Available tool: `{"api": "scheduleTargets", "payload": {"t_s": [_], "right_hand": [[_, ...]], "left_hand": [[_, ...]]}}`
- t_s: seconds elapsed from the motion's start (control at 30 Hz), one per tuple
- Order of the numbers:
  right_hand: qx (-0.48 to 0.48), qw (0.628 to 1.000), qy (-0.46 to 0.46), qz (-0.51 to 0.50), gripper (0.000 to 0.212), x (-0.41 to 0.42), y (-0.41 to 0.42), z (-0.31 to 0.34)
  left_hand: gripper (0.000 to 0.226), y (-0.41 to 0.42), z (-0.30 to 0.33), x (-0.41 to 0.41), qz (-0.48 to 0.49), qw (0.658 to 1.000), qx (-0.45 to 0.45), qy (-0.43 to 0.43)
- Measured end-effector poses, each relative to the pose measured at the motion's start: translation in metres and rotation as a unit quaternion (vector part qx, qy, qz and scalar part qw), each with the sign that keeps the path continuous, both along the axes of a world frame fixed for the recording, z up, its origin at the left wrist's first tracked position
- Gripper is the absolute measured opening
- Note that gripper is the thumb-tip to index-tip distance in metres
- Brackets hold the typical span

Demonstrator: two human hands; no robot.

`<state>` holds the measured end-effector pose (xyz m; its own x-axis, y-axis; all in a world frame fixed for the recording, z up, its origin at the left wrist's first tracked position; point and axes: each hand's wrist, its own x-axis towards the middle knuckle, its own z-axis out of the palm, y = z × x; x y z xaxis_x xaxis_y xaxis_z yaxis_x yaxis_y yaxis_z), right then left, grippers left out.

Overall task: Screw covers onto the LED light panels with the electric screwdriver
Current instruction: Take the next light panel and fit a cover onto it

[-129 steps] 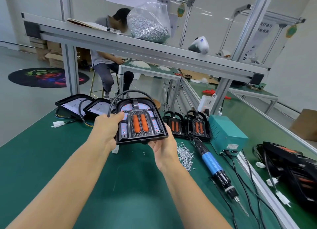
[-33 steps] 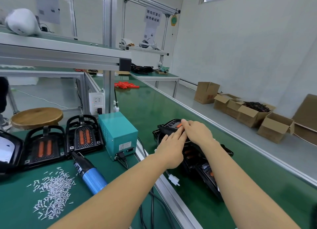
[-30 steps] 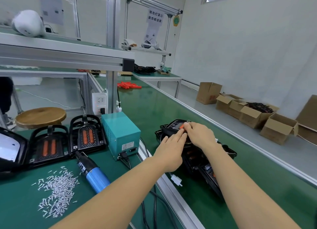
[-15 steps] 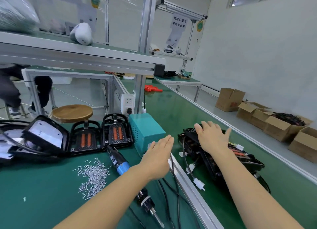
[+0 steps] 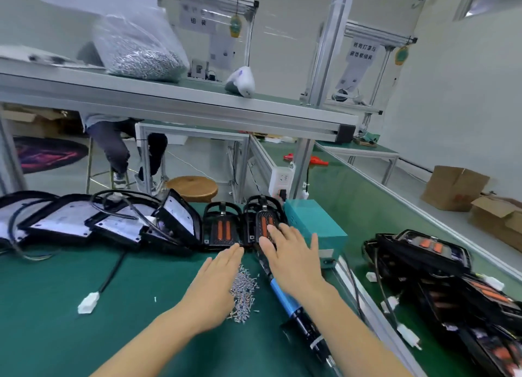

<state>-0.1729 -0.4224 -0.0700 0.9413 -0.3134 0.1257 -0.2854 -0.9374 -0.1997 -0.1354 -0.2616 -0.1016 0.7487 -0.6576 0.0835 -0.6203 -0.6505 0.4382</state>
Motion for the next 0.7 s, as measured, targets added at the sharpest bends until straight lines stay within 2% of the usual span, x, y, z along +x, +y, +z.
{"api": "scheduleTargets", "payload": {"t_s": [0.4, 0.57, 0.7], "right_hand": [[0.01, 0.995, 0.017, 0.096, 0.061, 0.059, 0.099, -0.023], [0.049, 0.992, -0.037, 0.113, 0.066, 0.084, 0.117, -0.021], [0.107, 0.985, -0.071, 0.114, 0.081, 0.104, 0.129, -0.018]], "left_hand": [[0.088, 0.093, -0.013, 0.02, 0.114, 0.993, -0.028, 0.024], [0.084, 0.114, -0.017, 0.032, 0.171, 0.98, -0.076, 0.073], [0.086, 0.128, -0.017, 0.042, 0.209, 0.965, -0.108, 0.12]]}}
